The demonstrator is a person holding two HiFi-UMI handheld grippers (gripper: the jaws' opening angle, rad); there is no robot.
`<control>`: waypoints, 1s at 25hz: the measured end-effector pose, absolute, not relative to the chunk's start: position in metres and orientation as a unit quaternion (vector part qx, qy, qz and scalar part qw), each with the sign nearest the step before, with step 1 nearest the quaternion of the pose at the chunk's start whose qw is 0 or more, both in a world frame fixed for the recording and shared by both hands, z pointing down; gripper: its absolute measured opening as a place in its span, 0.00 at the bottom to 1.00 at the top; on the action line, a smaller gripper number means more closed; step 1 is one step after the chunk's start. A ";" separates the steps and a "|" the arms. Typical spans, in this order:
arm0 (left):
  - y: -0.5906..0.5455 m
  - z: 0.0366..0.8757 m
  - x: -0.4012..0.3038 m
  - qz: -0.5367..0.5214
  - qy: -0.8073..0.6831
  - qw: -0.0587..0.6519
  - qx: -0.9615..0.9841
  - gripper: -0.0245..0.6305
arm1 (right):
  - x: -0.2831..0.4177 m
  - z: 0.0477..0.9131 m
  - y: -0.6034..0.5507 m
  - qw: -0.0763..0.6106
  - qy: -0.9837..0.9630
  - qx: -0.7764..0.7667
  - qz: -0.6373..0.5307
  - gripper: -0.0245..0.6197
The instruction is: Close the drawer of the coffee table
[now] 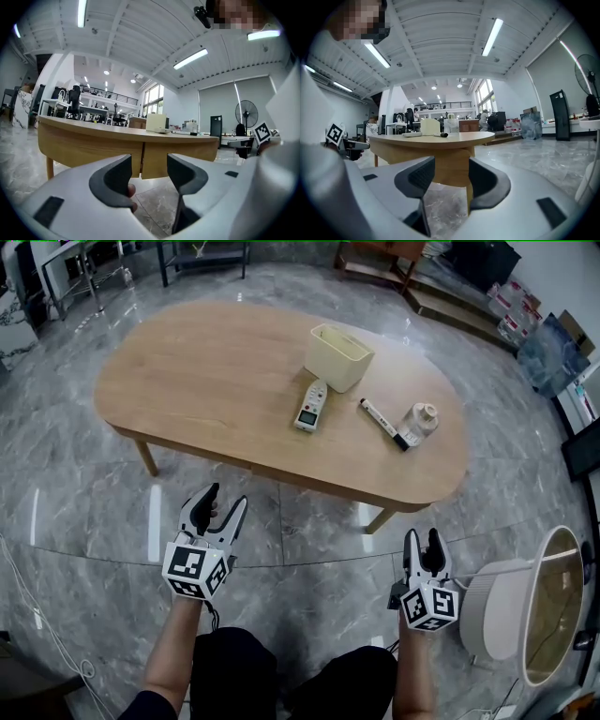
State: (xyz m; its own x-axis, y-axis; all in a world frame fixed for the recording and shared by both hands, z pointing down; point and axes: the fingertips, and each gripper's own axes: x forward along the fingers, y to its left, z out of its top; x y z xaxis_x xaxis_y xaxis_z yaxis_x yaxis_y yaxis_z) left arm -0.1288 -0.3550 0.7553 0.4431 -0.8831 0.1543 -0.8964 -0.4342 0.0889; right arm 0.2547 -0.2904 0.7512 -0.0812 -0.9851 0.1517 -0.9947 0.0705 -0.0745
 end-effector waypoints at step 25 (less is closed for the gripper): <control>-0.265 0.727 -0.120 0.045 -0.533 0.086 0.840 0.12 | 0.213 0.719 -0.191 0.027 -0.751 0.653 0.088 0.30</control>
